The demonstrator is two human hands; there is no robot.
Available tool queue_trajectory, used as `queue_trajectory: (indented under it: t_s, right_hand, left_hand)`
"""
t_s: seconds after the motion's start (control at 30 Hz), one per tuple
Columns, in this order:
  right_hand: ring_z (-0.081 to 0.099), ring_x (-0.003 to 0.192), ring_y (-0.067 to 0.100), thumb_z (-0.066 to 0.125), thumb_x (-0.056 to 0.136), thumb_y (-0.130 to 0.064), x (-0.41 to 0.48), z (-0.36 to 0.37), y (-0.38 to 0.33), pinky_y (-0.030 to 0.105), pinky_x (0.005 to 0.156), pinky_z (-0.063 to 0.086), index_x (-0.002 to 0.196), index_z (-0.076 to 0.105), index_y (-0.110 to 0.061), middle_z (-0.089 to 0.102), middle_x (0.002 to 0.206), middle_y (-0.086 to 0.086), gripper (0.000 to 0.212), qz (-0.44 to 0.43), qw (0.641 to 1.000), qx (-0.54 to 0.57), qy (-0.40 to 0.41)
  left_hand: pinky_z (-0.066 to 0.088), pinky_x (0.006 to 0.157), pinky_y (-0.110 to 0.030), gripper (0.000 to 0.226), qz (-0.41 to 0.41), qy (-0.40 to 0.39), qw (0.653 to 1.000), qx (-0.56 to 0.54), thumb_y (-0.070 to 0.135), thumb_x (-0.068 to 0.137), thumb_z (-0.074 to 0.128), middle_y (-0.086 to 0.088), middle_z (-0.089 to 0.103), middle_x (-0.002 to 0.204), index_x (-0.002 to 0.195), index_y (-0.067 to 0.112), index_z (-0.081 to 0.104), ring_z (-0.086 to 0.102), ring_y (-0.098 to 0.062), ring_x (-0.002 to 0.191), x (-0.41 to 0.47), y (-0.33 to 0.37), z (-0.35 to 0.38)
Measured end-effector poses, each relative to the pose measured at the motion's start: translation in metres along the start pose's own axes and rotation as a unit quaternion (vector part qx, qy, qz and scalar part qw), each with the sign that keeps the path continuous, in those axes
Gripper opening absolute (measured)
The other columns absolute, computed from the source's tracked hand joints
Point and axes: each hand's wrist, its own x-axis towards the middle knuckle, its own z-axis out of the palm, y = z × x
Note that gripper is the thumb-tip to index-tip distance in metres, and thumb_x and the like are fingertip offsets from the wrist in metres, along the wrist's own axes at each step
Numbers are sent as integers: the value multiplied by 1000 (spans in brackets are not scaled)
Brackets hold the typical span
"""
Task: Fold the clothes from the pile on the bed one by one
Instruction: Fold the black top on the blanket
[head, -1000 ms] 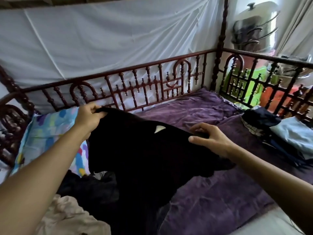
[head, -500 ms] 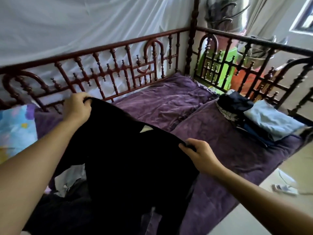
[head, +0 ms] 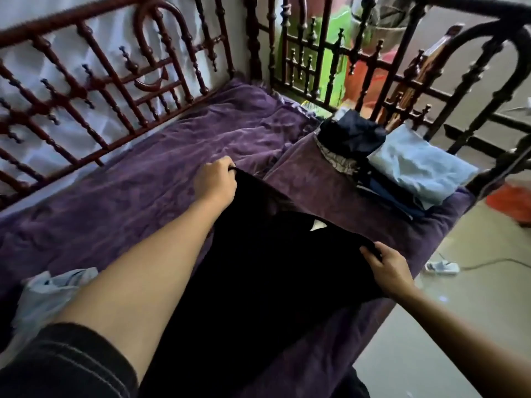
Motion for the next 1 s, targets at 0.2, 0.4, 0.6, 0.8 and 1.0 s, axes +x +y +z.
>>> queue_trajectory:
  t_s: [0.2,0.4,0.6,0.8,1.0]
  right_hand:
    - [60,69,21,50,94,-46,147,-12,90,42,63,48,79,55,-24,64,71,-1,27,76,995,-48,-41]
    - [59,104,36,49,95,-42,245,-21,150,35,74,39,116,58,-24,66,112,14,29,127,973,-170,-91]
    - [52,112,34,52,91,-37,271,-9,121,41,79,45,135,39,-25,54,124,9,48,30,929,-317,-191]
    - [46,120,25,55,91,-36,274,60,36,38,82,46,134,45,-24,53,126,3,46,-158,886,-326,-288]
    - [45,123,27,59,87,-26,283,166,-11,40,87,47,127,56,-17,54,126,7,41,-329,845,-294,-301]
  left_hand:
    - [46,78,-37,16,-44,-69,995,-56,16,91,53,-17,69,101,100,15,67,61,-36,97,77,98,139]
    - [48,87,-34,28,-72,-153,975,-147,20,90,59,-8,67,100,118,16,60,62,-28,96,104,143,247]
    - [47,83,-34,25,-208,-235,947,-70,24,90,58,-8,66,104,116,19,59,60,-28,102,66,64,251]
    - [50,89,-37,12,-367,-274,889,4,25,88,60,-8,68,105,99,22,65,62,-29,100,-42,-28,216]
    - [49,87,-35,22,-447,-264,854,32,29,90,60,-6,65,117,111,22,63,59,-28,107,-127,-103,229]
